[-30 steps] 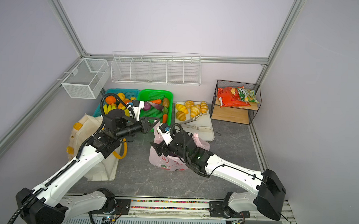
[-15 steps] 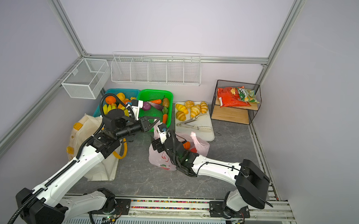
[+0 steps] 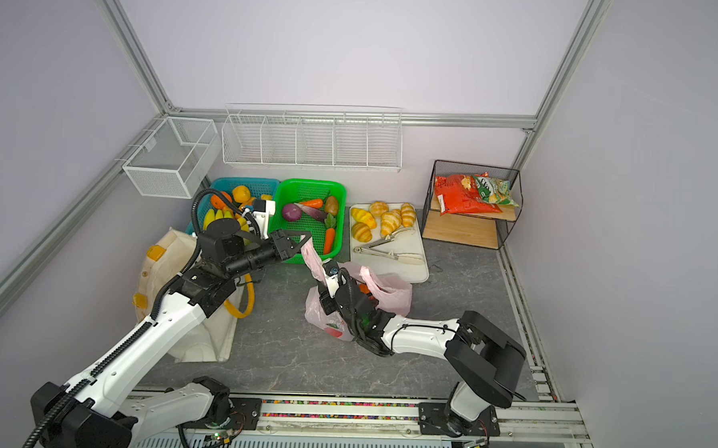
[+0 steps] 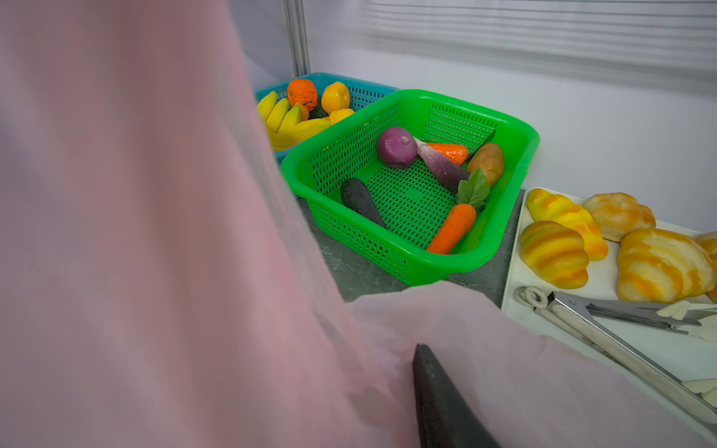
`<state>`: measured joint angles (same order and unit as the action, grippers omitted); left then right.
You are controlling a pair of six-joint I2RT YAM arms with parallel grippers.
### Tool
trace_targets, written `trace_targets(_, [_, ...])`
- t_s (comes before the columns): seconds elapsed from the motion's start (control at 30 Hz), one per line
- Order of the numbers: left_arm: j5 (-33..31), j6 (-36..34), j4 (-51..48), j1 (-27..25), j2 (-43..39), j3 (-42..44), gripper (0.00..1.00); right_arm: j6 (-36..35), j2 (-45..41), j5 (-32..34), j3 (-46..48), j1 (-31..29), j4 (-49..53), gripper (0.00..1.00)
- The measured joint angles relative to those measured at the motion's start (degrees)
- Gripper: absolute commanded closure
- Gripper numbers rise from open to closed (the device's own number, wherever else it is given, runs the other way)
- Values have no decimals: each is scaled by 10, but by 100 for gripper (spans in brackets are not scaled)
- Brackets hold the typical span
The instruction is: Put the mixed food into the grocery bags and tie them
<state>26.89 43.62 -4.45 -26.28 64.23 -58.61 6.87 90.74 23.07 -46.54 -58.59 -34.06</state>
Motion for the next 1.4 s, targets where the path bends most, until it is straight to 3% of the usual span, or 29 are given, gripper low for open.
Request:
trace_targets(0.07, [0, -3, 1, 0, 3, 0, 100, -3, -12, -17, -21, 7, 37, 11])
trace_targets(0.13, [0, -6, -1, 0, 8, -3, 100, -5, -19, -35, -55, 11, 86, 1])
trace_targets(0.27, [-1, -13, -4, 1, 18, -8, 100, -27, -47, -78, -133, 14, 210, 11])
trace_targets(0.6, [-3, -24, -10, 15, 29, -13, 100, -104, -141, -167, -366, -1, 527, 12])
trace_targets(0.77, [-9, -31, -12, 17, 33, -14, 100, -134, -183, -179, -439, -1, 642, 11])
trace_targets(0.93, [-13, -36, -18, 19, 33, -15, 100, -144, -257, -185, -405, 30, 719, 11])
trace_targets(1.13, [-14, -38, -24, 19, 36, -17, 100, -134, -379, -216, -271, 96, 763, 11])
trace_targets(1.3, [-14, -45, -36, 19, 37, -20, 100, -108, -455, -258, -155, 137, 748, 1])
trace_targets(1.33, [-14, -47, -37, 19, 38, -20, 100, -106, -462, -266, -136, 144, 740, 4])
trace_targets(1.4, [-14, -49, -37, 19, 39, -20, 100, -102, -469, -283, -98, 164, 715, 20])
